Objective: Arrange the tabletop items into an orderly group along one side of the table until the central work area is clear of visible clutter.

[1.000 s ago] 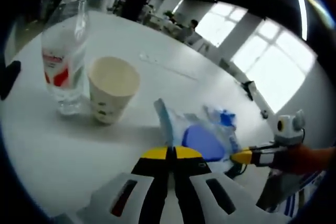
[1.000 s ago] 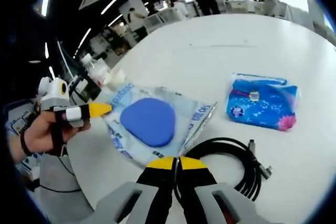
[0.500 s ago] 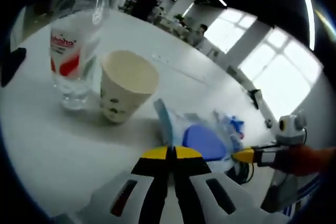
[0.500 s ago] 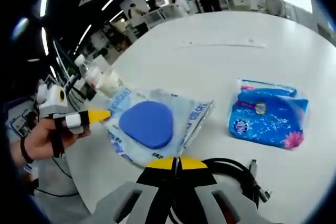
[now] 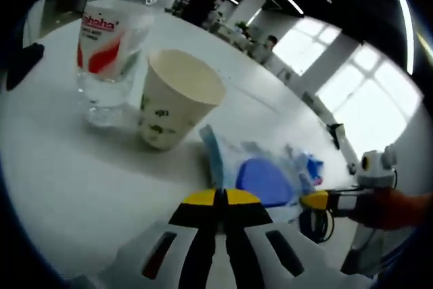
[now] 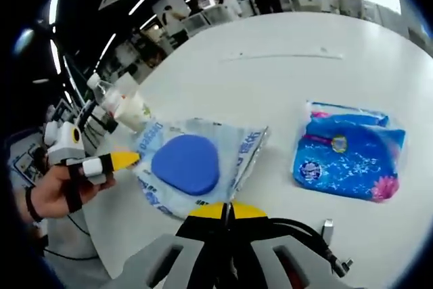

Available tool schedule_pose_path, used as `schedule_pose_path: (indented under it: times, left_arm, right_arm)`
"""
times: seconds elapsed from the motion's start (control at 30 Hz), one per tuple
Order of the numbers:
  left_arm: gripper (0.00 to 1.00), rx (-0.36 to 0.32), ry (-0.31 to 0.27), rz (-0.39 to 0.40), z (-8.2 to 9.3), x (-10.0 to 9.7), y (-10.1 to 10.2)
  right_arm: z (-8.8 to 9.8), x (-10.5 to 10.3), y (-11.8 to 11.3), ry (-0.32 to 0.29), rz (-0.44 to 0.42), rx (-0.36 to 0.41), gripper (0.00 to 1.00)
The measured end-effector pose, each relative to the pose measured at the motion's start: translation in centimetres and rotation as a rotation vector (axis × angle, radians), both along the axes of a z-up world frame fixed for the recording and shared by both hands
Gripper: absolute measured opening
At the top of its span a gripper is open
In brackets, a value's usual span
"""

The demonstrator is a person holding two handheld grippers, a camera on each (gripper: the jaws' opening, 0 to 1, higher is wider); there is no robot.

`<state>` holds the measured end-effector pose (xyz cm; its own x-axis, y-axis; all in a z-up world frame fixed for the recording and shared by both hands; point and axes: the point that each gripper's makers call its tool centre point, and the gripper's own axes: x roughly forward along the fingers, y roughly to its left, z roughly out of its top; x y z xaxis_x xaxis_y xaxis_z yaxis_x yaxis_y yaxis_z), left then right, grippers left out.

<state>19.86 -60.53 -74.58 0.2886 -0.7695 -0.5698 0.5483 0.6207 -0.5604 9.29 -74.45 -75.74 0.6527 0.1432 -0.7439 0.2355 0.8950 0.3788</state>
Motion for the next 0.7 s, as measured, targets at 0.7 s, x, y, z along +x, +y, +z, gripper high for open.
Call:
schedule_pose_path:
  times: [0.7]
  left_arm:
    - [0.0, -0.049, 0.059, 0.113, -0.7, 1.7, -1.8]
  right_arm:
    - [0.0, 1.6, -1.7, -0.011, -0.078, 0.0, 0.0]
